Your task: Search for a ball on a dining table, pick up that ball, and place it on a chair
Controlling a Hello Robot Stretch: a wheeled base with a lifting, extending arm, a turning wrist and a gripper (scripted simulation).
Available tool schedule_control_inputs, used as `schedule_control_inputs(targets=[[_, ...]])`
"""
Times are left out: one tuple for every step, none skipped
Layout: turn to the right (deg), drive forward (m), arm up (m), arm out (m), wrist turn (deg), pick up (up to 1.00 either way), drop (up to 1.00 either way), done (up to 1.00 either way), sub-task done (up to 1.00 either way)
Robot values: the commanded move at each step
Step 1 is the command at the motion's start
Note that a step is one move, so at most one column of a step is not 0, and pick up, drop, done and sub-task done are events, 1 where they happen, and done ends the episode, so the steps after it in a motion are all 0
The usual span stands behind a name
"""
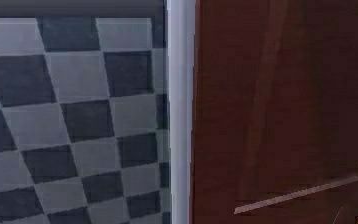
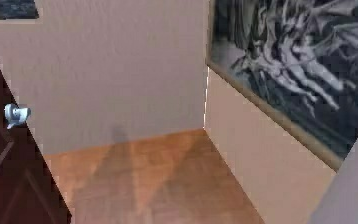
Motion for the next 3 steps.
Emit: schedule_control_inputs(targets=[[45.0,0.0,0.0,0.0,0.0,0.0,0.0,0.0,0.0],[24.0,0.0,0.0,0.0,0.0,0.0,0.0,0.0,0.0],[0.0,0.45,0.0,0.0,0.0,0.0,0.0,0.0,0.0]])
